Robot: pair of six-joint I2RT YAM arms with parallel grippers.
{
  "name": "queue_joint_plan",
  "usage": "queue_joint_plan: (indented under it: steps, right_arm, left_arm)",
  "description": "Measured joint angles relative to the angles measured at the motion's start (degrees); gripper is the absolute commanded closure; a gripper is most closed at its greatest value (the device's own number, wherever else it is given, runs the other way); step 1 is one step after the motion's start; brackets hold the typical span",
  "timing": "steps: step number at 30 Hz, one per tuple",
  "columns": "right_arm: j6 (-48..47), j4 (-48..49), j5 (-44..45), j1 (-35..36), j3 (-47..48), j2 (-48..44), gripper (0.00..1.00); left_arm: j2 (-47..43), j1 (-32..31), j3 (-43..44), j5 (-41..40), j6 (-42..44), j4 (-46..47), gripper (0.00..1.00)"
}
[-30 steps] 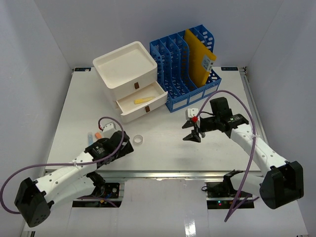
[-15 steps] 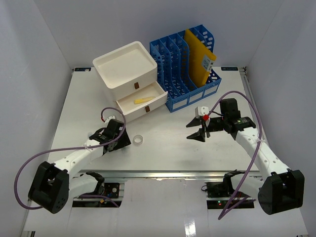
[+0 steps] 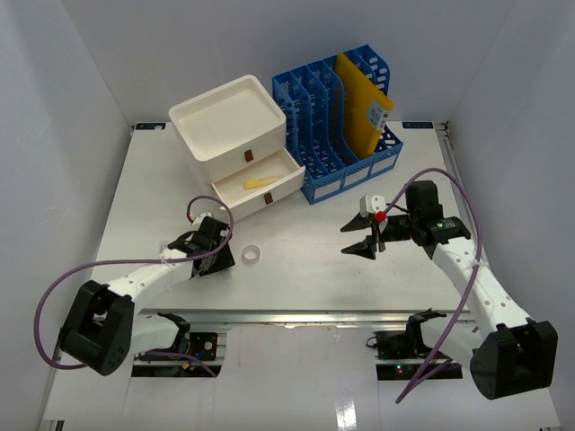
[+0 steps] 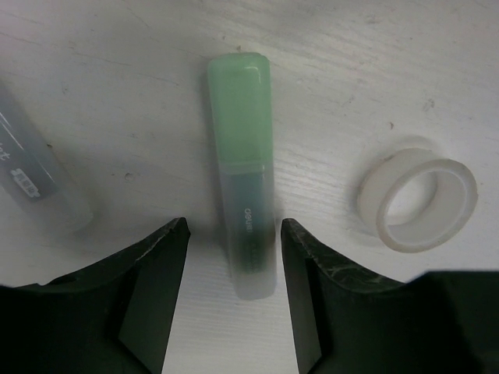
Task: Organize the desk
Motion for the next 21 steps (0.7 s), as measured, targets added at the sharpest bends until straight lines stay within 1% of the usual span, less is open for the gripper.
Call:
queue_joint_plan:
  steps: [4,9,14,17,21]
  right_arm:
    - [0.03,0.00,0.04,0.00,0.00,-2.46,0.40]
    - [0.09,-0.01,-0.45,-0.07,0.00,-3.58,0.40]
    - [0.24,-0.02,-0.55,-0.17,0.00,-3.58,0.40]
    - [0.26,-0.02,-0.57,-0.22,0.00,-3.58,0.40]
    - [0.27,-0.02,-0.61,-0.44,-0.02,-3.54,0.40]
  left_arm:
    - [1.89,0.00,0.91,-0.83,0.27,0.32,0.46]
    - [2.70,0.00,1.21,-1.73,0.41,0.32,0.68]
    - [2.14,0.08,1.18,-1.71,-0.43,-0.24,0.82]
    - [-0.75,0.20,0.92,-0.90,-1.31,-2.10,0.89]
    - [-8.85,0.22,0.77,0.63,-2.69,-4.23,0.92]
